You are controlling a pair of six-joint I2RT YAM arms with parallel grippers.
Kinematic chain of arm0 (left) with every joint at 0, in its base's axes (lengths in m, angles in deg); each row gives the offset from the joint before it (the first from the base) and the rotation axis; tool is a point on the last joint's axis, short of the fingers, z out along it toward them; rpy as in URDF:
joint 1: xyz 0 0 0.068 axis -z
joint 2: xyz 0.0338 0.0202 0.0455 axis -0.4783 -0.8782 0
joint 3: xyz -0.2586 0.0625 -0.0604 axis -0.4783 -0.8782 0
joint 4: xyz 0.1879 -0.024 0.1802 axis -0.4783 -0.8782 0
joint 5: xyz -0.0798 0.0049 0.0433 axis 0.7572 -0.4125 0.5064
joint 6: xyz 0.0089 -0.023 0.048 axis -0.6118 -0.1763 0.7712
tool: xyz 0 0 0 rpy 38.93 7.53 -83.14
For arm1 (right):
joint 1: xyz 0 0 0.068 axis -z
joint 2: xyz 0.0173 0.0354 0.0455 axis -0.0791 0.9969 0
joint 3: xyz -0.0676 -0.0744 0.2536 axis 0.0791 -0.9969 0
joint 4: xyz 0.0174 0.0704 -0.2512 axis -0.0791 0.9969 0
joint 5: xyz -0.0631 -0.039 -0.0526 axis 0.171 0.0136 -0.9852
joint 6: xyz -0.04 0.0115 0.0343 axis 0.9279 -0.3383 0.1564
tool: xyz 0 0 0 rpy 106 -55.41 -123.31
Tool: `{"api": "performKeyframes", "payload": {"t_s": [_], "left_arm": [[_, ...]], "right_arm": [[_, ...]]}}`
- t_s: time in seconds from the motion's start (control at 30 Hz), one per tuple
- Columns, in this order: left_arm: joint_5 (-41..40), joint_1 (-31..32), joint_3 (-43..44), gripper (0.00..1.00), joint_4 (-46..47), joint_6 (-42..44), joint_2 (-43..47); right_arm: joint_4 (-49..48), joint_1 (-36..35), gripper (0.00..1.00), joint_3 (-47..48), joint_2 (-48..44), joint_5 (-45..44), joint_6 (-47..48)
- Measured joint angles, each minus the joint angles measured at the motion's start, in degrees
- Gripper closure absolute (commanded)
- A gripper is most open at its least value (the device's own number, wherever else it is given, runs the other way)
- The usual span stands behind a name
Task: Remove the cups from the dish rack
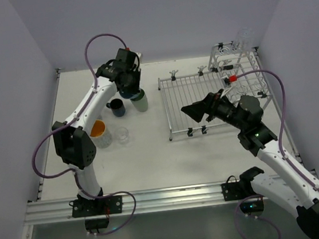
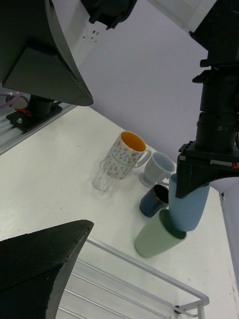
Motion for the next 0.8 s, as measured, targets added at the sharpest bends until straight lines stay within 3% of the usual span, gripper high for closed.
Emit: {"api": "performKeyframes", "payload": {"t_s": [0.37,0.57,0.8], "left_arm": [[-2.6,1.0,9.0,1.00,-7.4,2.7,-0.9],[-2.3,2.1,9.2,1.00,-7.5,2.9,-0.9],[-3.3,2.4,2.3,1.00,-5.4,2.9,1.9]], "right_arm": [[1.7,0.0,0.01,-2.0,0.7,-0.3,1.5],[1.7,0.0,0.01,-2.0,1.2,-0.3,1.5],[1.6,0.0,0.01,-2.0,1.9,-0.2,1.7]]}}
